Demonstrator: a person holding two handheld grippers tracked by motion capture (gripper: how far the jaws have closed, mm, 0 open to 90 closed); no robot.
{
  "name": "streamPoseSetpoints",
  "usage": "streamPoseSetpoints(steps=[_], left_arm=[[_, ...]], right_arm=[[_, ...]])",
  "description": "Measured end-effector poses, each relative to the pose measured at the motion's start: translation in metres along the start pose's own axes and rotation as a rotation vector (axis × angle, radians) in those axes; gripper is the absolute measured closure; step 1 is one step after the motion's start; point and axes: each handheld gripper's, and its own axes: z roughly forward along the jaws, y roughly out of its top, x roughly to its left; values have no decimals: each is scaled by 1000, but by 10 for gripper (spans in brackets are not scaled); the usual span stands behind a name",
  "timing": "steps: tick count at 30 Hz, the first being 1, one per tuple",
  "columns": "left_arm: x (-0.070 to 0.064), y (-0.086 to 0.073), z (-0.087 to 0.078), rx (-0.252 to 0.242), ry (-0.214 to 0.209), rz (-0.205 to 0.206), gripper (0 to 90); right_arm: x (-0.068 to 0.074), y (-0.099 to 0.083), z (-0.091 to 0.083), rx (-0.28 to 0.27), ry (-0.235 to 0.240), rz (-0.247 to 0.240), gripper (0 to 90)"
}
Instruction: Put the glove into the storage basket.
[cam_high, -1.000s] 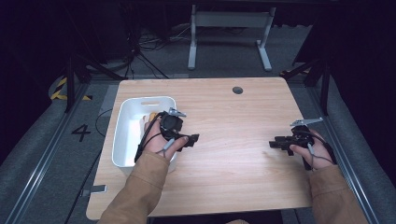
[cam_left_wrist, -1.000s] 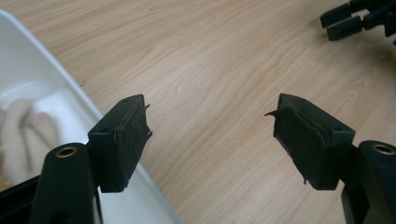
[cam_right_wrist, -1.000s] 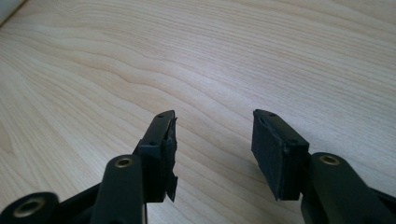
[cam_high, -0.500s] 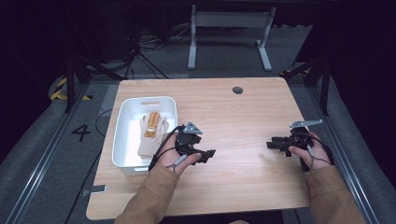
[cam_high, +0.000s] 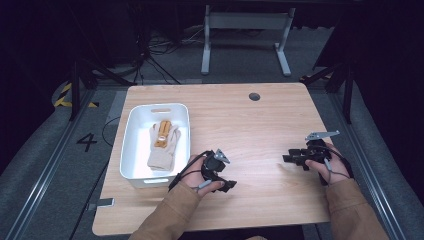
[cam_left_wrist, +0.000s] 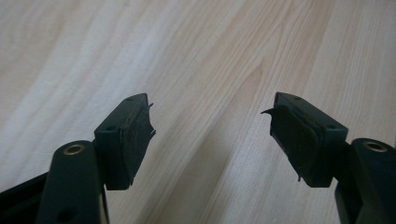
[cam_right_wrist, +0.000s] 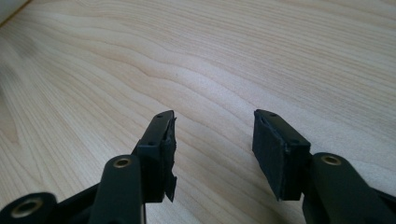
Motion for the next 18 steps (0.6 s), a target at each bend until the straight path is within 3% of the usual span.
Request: streamPoseSetpoints(steps=[5,8,9,11,18], left_arm=[[-3,-5,13,11,-13,36,297],[-5,-8,16,-11,-8,107,312],[-4,-9,17,-18,-14,112,320],[-3,-9,16,-21,-34,87,307],[-1,-8,14,-32,-21,67,283]], right_arm=[[0,0,2,9,-2,-8,498],[0,-1,4,5,3,-4,499],[0,-1,5,4,8,-1,502],[2,0,4,5,10,-6,502],[3,2,4,-7,11,-18,507]])
